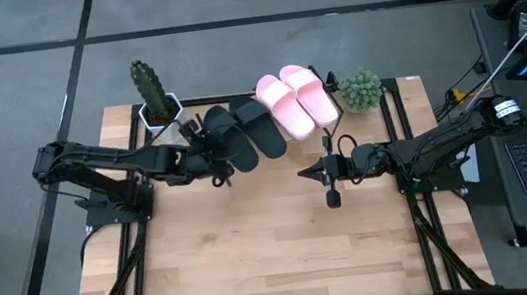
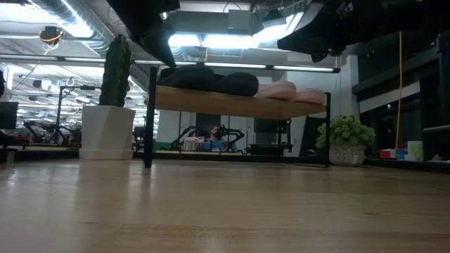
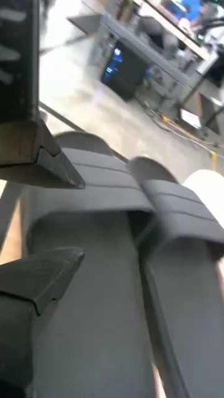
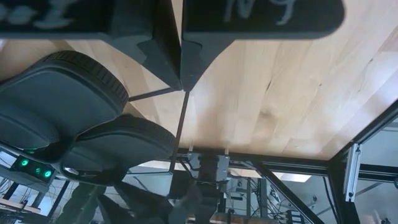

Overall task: Pick and place slides into the shelf
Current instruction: Return to Home Position

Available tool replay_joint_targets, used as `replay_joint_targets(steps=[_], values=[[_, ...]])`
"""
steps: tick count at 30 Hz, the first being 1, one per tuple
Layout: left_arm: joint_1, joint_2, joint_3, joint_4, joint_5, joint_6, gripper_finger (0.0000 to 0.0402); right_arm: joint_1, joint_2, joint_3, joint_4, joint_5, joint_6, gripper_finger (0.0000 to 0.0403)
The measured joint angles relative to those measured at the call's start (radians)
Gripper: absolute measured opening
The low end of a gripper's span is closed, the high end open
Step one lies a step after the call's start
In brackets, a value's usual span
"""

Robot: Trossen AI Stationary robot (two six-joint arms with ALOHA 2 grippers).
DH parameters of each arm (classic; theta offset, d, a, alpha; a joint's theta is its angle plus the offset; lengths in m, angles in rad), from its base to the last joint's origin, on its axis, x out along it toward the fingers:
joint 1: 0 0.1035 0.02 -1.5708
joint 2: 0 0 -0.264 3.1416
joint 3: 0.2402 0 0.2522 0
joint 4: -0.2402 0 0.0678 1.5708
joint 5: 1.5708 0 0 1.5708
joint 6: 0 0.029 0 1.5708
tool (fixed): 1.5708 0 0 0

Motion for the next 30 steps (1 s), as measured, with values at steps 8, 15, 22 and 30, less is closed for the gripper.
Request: replay_joint_targets(steps=[8, 15, 22, 30], values=[[-0.066, -0.082, 0.002, 0.061, 0.007, 0.063, 0.0156, 0.0, 0.0, 0.0, -0.001, 0.0, 0.0, 0.0005], [-0.168, -0.18, 0.002, 0.06, 0.039, 0.058, 0.0142, 0.0, 0.0, 0.0, 0.0, 0.0, -0.002, 0.0005], [-0.28, -0.199, -0.015, 0.063, 0.09, 0.027, 0.0023, 0.0, 0.0, 0.0, 0.008, 0.0, 0.002, 0.0005], [-0.337, -0.266, -0.187, 0.263, 0.196, 0.082, 0.0003, 0.0, 0.0, 0.0, 0.016, -0.029, 0.019, 0.0005]])
